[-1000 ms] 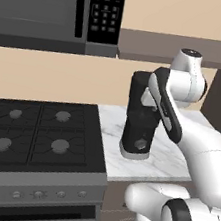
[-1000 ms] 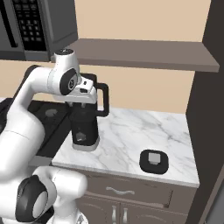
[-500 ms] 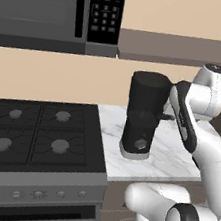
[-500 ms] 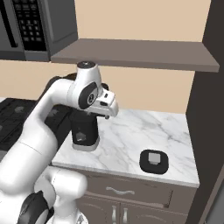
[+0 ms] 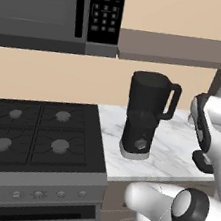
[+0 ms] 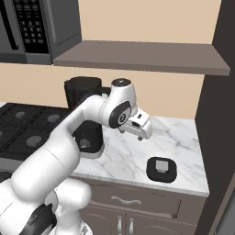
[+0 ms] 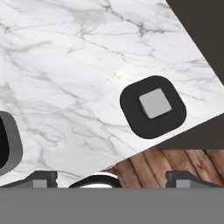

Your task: Close the lid blender by securely placing the lid on top.

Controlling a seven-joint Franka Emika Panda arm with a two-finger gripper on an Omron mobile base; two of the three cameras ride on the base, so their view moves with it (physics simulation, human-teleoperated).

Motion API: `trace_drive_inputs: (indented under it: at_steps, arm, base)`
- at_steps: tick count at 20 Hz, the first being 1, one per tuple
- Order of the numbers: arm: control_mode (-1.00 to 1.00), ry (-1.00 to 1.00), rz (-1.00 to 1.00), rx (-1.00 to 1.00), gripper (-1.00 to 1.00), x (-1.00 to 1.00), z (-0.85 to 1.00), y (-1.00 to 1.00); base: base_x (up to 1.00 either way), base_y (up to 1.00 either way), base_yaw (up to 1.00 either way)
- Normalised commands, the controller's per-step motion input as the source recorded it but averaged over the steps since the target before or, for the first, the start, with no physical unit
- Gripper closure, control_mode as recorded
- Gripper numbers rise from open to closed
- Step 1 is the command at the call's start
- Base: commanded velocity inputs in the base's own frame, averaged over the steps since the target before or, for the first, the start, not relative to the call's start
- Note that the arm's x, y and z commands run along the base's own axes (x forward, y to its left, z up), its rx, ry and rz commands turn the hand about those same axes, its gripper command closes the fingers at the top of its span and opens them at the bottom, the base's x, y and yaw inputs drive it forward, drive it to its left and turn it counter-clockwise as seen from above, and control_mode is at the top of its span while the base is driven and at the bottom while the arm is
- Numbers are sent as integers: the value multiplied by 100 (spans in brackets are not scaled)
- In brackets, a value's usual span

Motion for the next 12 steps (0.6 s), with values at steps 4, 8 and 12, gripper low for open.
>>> trace_drive_inputs:
  at_steps: [4, 8, 12]
  arm:
    - [-100, 0, 1, 0, -100, -53, -45, -99]
    - [-100, 0, 5, 0, -100, -41, -16, -75]
    - [-100, 0, 18, 0, -100, 8, -1, -39]
  base:
    - [0, 0, 0]
    - [0, 0, 0]
    - [0, 0, 0]
